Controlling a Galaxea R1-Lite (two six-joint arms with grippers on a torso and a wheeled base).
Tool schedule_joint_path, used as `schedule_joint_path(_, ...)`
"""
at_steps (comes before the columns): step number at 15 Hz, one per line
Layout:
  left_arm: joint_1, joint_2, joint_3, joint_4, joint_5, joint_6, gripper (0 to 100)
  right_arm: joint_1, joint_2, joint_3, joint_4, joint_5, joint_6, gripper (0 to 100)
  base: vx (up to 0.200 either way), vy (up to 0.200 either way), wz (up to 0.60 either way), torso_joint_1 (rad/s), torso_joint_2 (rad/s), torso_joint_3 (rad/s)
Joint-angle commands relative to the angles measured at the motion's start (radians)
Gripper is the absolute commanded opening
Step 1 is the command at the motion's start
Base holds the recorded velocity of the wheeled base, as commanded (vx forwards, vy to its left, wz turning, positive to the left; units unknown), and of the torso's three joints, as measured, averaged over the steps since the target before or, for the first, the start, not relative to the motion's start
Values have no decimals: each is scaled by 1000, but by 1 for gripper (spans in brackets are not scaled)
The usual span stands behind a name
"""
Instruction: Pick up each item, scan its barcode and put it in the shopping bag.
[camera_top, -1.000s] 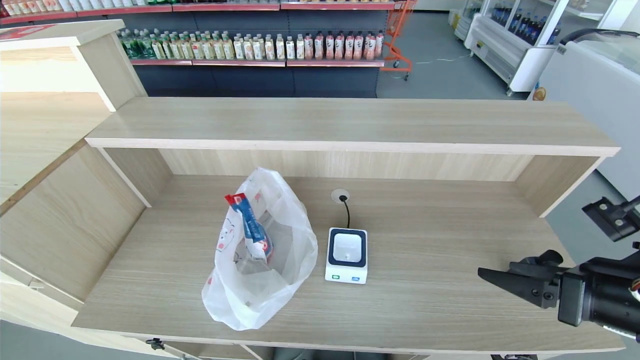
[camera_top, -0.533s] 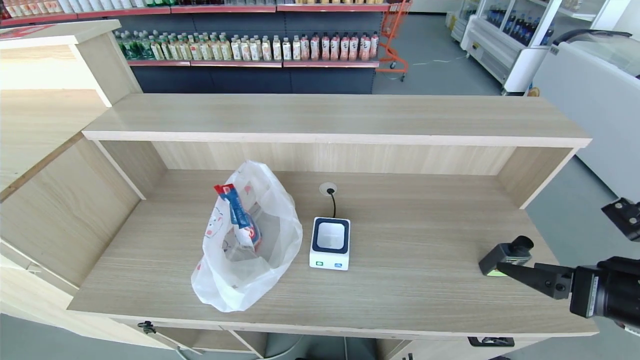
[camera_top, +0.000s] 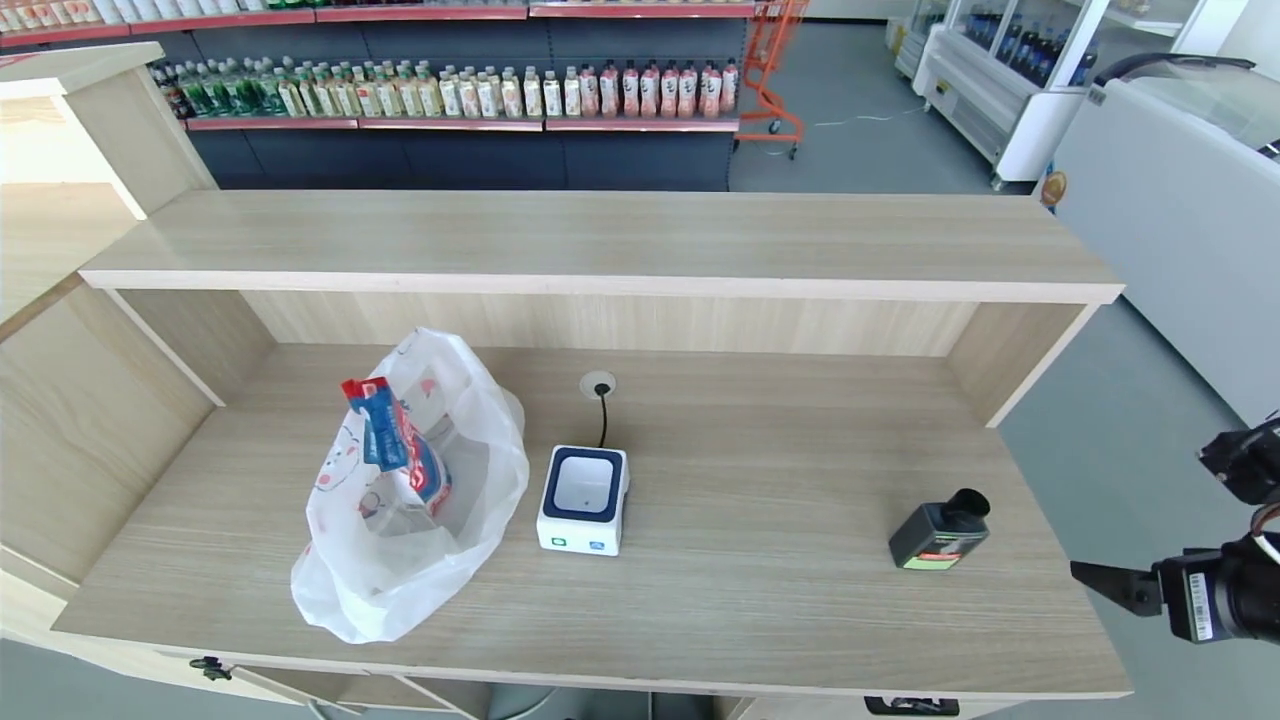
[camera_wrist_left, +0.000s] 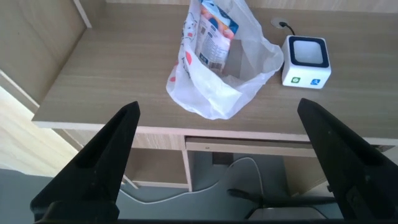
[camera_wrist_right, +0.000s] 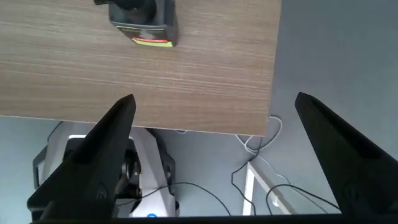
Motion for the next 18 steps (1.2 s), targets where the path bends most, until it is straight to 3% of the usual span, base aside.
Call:
schedule_joint_path(1,1,0,0,0,0,-1,100,-8,98,-21,-1,-40,-77,100,0,0,0,0,0,0)
schedule_joint_path(5,1,0,0,0,0,-1,100,67,262,-78,-18,-51,-242,100,0,0,0,0,0,0)
schedule_joint_path(7,1,0,0,0,0,-1,100,151,326,-93,-41,38,-254,100,0,0,0,0,0,0)
schedule_joint_path(12,1,0,0,0,0,-1,100,182,513,-179,-124,70,-500,100,0,0,0,0,0,0)
schedule_joint_path(18,1,0,0,0,0,-1,100,268,638,-257,-213,87,-529,100,0,0,0,0,0,0)
